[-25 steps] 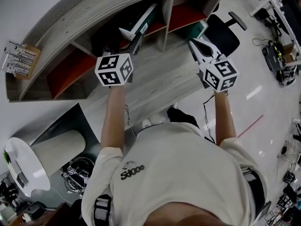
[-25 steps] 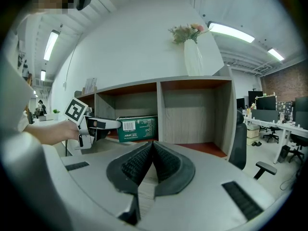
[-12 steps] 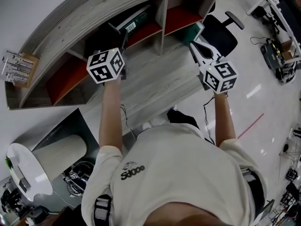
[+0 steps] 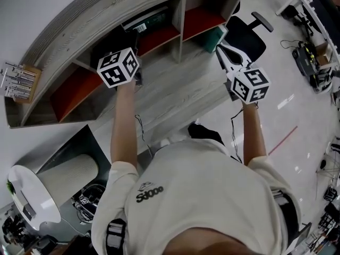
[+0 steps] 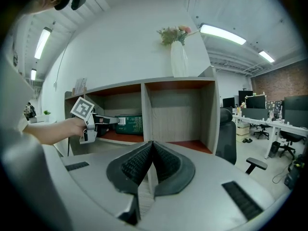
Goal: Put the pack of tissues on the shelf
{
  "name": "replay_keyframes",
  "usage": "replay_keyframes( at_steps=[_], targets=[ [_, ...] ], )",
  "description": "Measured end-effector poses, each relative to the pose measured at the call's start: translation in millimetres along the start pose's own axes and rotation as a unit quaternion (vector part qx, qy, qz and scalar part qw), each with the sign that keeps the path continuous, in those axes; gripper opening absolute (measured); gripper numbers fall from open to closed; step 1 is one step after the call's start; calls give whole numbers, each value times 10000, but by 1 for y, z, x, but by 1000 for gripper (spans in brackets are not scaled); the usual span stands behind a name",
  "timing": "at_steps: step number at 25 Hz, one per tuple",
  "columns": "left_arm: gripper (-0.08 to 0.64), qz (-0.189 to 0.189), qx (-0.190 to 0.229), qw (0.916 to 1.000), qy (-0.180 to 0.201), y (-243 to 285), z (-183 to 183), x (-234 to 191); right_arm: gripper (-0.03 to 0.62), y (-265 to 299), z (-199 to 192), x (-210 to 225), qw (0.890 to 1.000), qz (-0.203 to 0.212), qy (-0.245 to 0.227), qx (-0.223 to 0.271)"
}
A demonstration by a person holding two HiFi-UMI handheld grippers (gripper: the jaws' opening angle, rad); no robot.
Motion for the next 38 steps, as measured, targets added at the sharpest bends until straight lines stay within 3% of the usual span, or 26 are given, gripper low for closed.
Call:
replay_keyframes(
  at_steps=[4,7,11,14,22,27,38],
  targets=[
    [177,-89,-29,9998,188,-9,-2,3,2,-7,5,-9,9996,-247,-122,-73],
    [187,-242,22,9973,696,-28,0,17,2,-21,10,-25,9987,-399,-304,-51],
    [138,-832,229,9883,1255,-59,1,46,2,-48,15,-47,9977,-554,-335,186],
    [97,-1178,206,9836,1349,-87,-10,60,1,-70,15,-68,9964,-618,-498,294],
    [21,-1616,149,9715,1727,-171,-33,72,0,-118,2,-129,9924,-774,-909,281],
    [18,-1740,343,9650,1933,-223,-26,73,0,-138,2,-166,9887,-892,-1138,389],
    [18,-1996,719,9563,2012,-298,-5,77,0,-168,8,-220,9832,-996,-1410,594]
  ],
)
Point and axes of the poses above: the fingertips, and each gripper's own axes: y forward along the fingers, x to its right, z out of its top, the point moved 1 cm from there along -y, backward along the fingers, and after that the axes turned 9 degrees about y, right-handed, at the moved point
